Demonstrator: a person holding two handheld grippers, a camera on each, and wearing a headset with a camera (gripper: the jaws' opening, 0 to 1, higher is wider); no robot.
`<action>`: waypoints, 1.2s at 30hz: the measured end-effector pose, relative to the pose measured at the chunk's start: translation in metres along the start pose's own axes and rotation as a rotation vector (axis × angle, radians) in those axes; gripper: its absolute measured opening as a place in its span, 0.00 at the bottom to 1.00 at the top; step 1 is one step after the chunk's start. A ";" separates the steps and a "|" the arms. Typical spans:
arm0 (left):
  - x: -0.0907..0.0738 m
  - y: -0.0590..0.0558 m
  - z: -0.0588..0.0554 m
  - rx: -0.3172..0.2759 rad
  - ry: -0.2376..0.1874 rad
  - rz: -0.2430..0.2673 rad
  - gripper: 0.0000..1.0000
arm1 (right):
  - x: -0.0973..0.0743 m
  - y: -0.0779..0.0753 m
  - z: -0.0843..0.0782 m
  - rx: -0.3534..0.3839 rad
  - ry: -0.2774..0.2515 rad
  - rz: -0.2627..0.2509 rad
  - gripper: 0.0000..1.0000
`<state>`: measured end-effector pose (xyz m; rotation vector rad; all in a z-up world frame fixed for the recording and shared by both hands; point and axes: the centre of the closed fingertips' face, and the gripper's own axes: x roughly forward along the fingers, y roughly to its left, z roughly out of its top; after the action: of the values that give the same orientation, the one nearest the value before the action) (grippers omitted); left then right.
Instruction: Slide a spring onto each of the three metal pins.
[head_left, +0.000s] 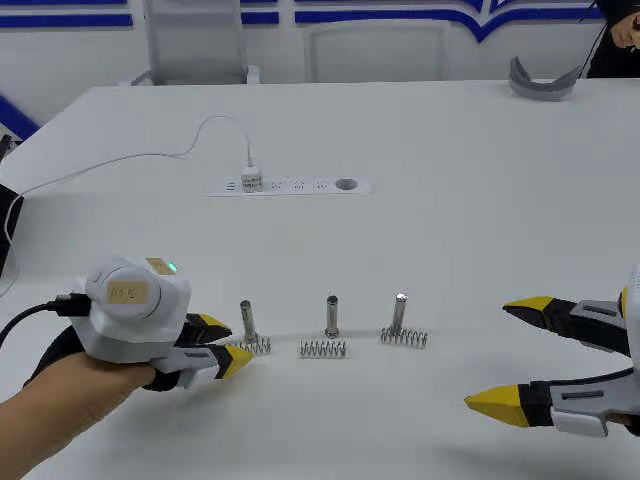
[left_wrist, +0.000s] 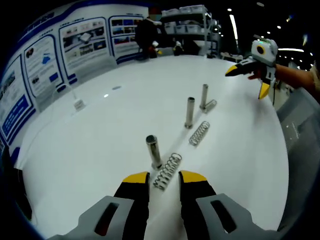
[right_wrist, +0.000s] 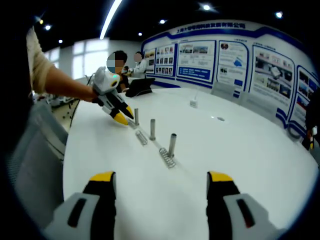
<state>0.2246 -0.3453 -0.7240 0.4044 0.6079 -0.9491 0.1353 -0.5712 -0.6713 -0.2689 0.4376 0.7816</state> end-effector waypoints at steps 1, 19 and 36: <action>0.000 -0.001 -0.001 0.006 0.005 -0.002 0.22 | 0.000 0.000 0.000 0.001 0.000 0.000 0.75; -0.001 -0.011 -0.005 0.051 0.031 -0.029 0.13 | 0.001 0.001 -0.001 0.002 -0.001 0.008 0.75; -0.005 -0.019 -0.007 0.100 0.033 -0.030 0.10 | 0.000 0.002 0.006 -0.007 -0.010 0.009 0.74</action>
<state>0.2042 -0.3482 -0.7272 0.5017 0.5990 -1.0053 0.1352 -0.5672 -0.6657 -0.2694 0.4272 0.7927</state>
